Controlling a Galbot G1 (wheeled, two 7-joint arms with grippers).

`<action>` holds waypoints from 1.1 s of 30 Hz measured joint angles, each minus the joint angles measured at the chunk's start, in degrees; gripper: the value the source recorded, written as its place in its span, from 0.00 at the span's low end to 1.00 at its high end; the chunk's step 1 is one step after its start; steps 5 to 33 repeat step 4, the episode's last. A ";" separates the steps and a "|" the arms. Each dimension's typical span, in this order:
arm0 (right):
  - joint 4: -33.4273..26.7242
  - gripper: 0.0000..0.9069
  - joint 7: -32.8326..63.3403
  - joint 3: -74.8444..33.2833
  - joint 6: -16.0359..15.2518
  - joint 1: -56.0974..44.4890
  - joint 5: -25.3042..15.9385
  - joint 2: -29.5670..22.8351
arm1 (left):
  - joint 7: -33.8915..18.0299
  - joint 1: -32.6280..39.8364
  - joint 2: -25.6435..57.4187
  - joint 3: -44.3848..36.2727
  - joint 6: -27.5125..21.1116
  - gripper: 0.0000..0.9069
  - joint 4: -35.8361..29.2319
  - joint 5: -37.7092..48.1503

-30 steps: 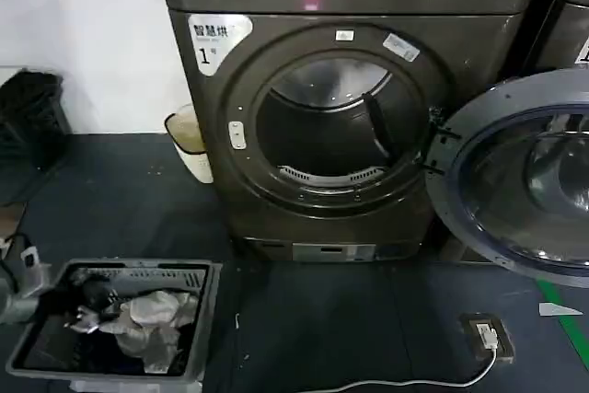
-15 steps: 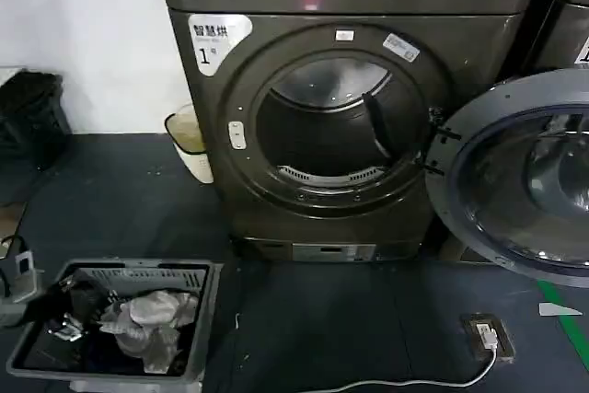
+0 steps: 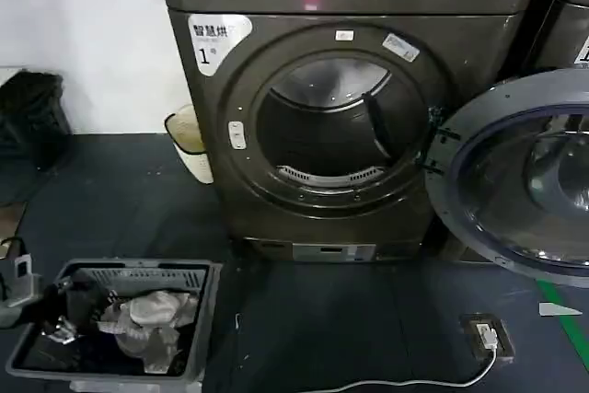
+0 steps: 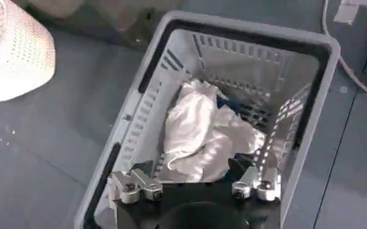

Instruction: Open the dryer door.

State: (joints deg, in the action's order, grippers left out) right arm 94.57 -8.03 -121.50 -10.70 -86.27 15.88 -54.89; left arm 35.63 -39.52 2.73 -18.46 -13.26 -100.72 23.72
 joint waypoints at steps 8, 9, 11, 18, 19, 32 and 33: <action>0.09 1.00 -0.01 -0.06 0.04 -0.04 0.01 -0.16 | -0.05 0.00 -0.11 -0.33 0.54 1.00 0.43 -0.26; 0.09 1.00 -0.01 -0.06 0.04 -0.04 0.01 -0.16 | -0.05 0.00 -0.11 -0.33 0.54 1.00 0.43 -0.26; 0.09 1.00 -0.01 -0.06 0.04 -0.04 0.01 -0.16 | -0.05 0.00 -0.11 -0.33 0.54 1.00 0.43 -0.26; 0.09 1.00 -0.01 -0.06 0.04 -0.04 0.01 -0.16 | -0.05 0.00 -0.11 -0.33 0.54 1.00 0.43 -0.26; 0.09 1.00 -0.01 -0.06 0.04 -0.04 0.01 -0.16 | -0.05 0.00 -0.11 -0.33 0.54 1.00 0.43 -0.26; 0.09 1.00 -0.01 -0.06 0.04 -0.04 0.01 -0.16 | -0.05 0.00 -0.11 -0.33 0.54 1.00 0.43 -0.26; 0.09 1.00 -0.01 -0.06 0.04 -0.04 0.01 -0.16 | -0.05 0.00 -0.11 -0.33 0.54 1.00 0.43 -0.26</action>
